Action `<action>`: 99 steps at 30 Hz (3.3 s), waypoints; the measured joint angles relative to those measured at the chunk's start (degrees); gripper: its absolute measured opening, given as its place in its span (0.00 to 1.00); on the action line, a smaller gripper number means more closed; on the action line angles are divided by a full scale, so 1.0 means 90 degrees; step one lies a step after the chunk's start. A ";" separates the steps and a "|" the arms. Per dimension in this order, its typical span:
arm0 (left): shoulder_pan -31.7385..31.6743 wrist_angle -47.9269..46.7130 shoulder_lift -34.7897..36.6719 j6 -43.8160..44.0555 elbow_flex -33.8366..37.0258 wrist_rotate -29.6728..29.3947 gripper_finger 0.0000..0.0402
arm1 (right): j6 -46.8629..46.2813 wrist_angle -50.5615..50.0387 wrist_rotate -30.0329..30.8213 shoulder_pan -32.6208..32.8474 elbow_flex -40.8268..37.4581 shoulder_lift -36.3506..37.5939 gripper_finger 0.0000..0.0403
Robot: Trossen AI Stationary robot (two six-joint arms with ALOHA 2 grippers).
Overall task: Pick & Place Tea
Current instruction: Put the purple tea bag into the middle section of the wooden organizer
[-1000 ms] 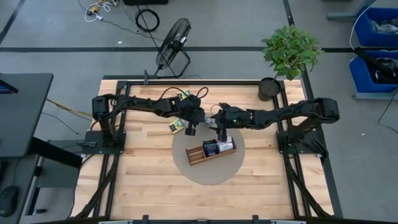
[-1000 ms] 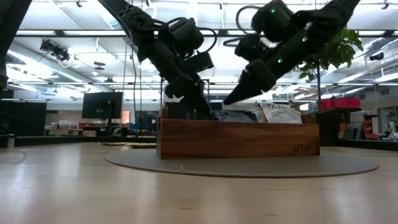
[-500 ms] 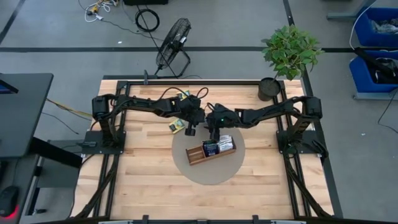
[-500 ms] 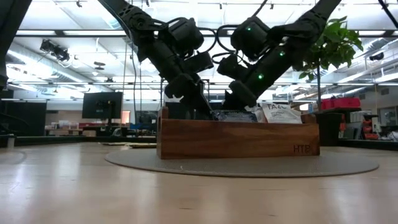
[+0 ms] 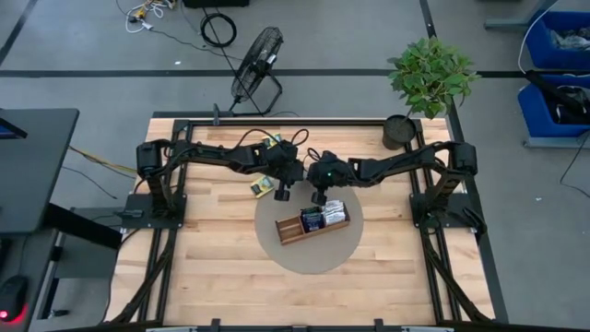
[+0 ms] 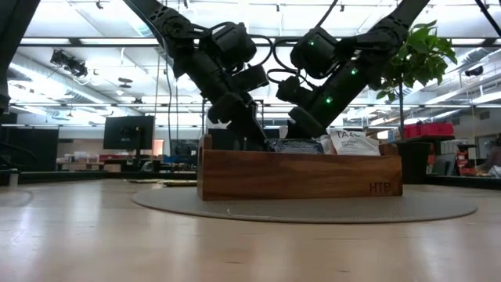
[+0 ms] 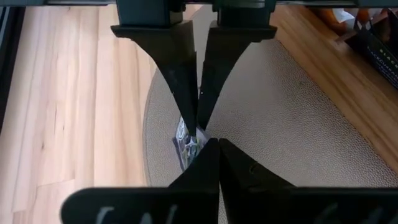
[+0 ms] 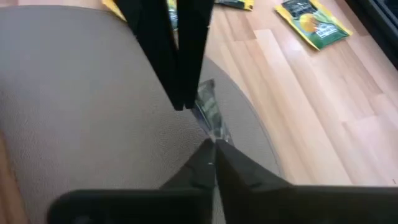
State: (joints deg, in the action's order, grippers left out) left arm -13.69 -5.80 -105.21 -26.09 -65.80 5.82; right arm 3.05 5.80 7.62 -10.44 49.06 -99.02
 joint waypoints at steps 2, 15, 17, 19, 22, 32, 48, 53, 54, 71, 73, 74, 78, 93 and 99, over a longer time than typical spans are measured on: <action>0.0000 -0.0001 0.0000 0.0003 0.0000 0.0002 0.00 | 0.0031 0.0008 -0.0039 0.0000 0.0000 0.0000 0.03; -0.0115 0.0203 0.0239 0.0434 0.0042 0.0579 0.18 | 0.0202 -0.0162 0.0189 0.0044 0.0000 0.0141 0.00; -0.0265 0.0223 0.0365 0.0688 0.0073 0.1121 0.21 | 0.0216 -0.0246 0.0268 0.0072 0.0000 0.0285 0.00; -0.0412 0.0253 0.0484 0.0889 0.0073 0.1631 0.24 | 0.0219 -0.0284 0.0275 0.0099 0.0000 0.0443 0.00; -0.0503 0.0223 0.0653 0.1005 0.0075 0.1740 0.26 | 0.0261 -0.0381 0.0273 0.0180 -0.0002 0.0719 0.00; -0.0362 0.0738 0.1328 0.1122 0.0073 0.2122 0.22 | 0.0212 0.0708 0.0275 0.0432 -0.1078 0.1709 0.00; -0.0183 0.4695 0.1372 0.2020 0.0658 0.2645 0.14 | -0.0294 0.2126 0.0386 0.1003 -0.2648 0.3442 0.00; -0.0209 0.5718 0.1388 0.2472 0.1421 0.2565 0.13 | -0.0327 0.2134 0.0551 0.1150 -0.2722 0.3565 0.00; -0.0209 0.5687 0.1398 0.2490 0.1525 0.2486 0.13 | -0.0286 0.2167 0.0551 0.1193 -0.2722 0.3568 0.00; -0.0017 0.6336 0.1404 0.3166 0.2567 0.2937 0.13 | -0.0122 0.3024 -0.0231 0.1319 -0.2722 0.3575 0.00; -0.0022 0.6263 0.1404 0.3128 0.2567 0.2929 0.15 | -0.0122 0.3004 -0.0226 0.1348 -0.2722 0.3575 0.00; -0.0029 0.6269 0.1404 0.3120 0.2567 0.2910 0.17 | -0.0122 0.2984 -0.0229 0.1352 -0.2722 0.3575 0.00; -0.0036 0.6279 0.1404 0.3115 0.2567 0.2731 0.30 | -0.0124 0.2942 -0.0231 0.1353 -0.2722 0.3575 0.00; 0.0049 0.5920 0.1404 0.2771 0.2565 0.2255 0.47 | -0.0121 0.3418 -0.0285 0.1350 -0.2725 0.3572 0.00; 0.0049 0.6162 0.1404 0.2851 0.2562 0.2140 0.42 | -0.0206 0.3516 -0.0285 0.1350 -0.2725 0.3530 0.00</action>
State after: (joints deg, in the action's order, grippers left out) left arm -13.26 49.66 -92.58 -0.43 -42.74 25.08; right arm 1.20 37.45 5.06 1.72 24.53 -67.25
